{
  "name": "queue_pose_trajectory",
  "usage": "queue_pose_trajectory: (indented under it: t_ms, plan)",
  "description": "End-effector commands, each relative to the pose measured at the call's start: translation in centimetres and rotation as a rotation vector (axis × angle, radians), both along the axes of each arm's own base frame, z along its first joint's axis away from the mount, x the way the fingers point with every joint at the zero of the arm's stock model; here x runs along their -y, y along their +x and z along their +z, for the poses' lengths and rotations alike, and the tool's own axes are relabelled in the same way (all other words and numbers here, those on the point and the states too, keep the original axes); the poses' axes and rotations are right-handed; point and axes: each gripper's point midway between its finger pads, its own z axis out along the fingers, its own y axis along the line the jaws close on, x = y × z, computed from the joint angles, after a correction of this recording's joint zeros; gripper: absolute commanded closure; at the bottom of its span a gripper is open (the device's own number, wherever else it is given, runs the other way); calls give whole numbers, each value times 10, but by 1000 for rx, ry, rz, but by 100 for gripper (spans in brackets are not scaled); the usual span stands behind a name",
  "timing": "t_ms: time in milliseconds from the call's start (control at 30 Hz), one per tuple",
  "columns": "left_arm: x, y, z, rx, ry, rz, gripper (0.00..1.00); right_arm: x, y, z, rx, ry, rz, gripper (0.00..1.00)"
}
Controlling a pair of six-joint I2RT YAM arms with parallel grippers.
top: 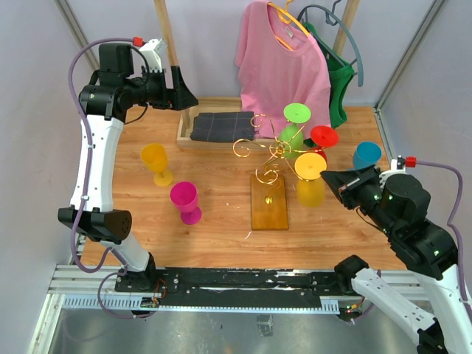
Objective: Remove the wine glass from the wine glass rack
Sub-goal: Pick up the wine glass from the wine rack.
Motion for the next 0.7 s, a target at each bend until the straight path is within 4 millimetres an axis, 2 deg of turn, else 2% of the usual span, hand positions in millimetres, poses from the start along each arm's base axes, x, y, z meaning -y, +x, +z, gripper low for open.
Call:
queue_pose_trajectory:
  t_ms: [0, 667]
  plan:
    - [4, -1, 4, 22, -7, -23, 14, 6, 2, 5, 23, 23, -35, 100]
    - [8, -1, -1, 7, -7, -29, 15, 7, -5, 6, 29, 153, -56, 99]
